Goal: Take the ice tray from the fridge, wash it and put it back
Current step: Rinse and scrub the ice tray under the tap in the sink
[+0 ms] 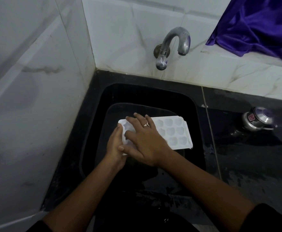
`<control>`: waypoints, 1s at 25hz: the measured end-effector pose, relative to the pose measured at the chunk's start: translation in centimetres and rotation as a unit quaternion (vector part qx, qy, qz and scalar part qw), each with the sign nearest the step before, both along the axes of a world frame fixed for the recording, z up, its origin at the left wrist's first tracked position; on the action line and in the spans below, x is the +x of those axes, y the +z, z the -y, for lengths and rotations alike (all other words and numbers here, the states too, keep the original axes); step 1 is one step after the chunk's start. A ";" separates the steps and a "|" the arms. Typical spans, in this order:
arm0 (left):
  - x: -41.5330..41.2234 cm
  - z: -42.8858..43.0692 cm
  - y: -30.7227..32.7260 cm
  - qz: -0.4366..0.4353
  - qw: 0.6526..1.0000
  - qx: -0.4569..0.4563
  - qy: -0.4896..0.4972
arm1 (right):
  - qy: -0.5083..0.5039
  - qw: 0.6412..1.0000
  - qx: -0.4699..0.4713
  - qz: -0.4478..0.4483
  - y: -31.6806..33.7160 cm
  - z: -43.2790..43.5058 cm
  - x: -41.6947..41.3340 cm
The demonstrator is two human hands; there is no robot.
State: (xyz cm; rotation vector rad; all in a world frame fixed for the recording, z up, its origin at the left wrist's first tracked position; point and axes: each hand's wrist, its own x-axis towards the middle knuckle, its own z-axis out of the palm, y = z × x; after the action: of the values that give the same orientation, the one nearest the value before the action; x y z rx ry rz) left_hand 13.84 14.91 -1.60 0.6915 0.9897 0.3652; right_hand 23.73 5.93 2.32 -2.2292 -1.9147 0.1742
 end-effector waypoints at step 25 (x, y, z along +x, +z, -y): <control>-0.3 -0.8 0.8 0.012 1.000 -0.008 0.013 | -0.013 1.000 -0.016 0.022 0.4 2.2 3.3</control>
State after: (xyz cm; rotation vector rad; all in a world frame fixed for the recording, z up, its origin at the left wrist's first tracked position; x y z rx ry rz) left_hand 13.55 15.75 -0.84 0.6586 0.9785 0.3858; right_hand 27.00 3.72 2.69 -2.2970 -1.9175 0.1544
